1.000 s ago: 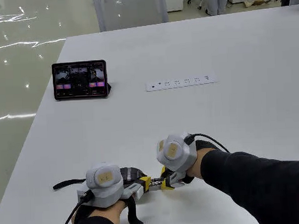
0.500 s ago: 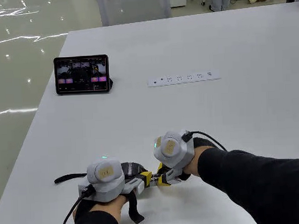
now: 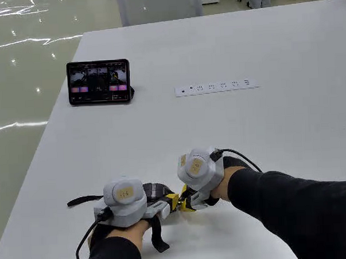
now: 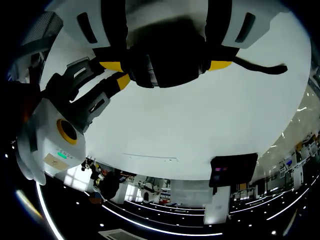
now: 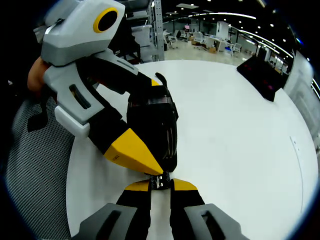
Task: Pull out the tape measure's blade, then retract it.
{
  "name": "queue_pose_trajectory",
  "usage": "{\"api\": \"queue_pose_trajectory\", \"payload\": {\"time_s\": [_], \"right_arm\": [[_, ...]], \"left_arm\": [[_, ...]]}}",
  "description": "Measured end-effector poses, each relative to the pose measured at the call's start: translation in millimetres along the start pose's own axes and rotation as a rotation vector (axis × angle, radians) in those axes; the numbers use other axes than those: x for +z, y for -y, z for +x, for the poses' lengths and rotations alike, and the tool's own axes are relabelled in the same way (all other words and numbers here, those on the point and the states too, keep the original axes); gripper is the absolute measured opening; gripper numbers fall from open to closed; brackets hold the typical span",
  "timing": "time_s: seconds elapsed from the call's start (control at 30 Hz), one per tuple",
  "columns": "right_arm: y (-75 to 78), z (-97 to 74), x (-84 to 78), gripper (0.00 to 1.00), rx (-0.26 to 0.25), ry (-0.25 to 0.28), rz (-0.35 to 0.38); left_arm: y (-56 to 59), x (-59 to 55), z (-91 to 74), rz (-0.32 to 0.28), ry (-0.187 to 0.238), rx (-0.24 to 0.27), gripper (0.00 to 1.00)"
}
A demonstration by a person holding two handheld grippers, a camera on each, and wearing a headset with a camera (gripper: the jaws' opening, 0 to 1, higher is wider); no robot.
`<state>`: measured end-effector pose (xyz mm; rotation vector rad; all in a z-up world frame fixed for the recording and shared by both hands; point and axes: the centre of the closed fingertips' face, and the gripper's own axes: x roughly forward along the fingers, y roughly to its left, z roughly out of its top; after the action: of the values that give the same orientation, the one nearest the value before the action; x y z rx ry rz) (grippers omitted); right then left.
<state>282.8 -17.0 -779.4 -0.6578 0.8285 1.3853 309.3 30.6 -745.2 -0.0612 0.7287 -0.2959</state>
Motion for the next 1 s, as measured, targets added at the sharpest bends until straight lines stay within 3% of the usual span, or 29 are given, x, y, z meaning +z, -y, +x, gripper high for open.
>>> {"api": "queue_pose_trajectory", "payload": {"time_s": [1.0], "right_arm": [[1.1, 3.5, 2.9, 0.12, -0.027, 0.023, -0.017]], "left_arm": [[0.8, 0.8, 0.7, 0.007, 0.015, 0.016, 0.61]]}}
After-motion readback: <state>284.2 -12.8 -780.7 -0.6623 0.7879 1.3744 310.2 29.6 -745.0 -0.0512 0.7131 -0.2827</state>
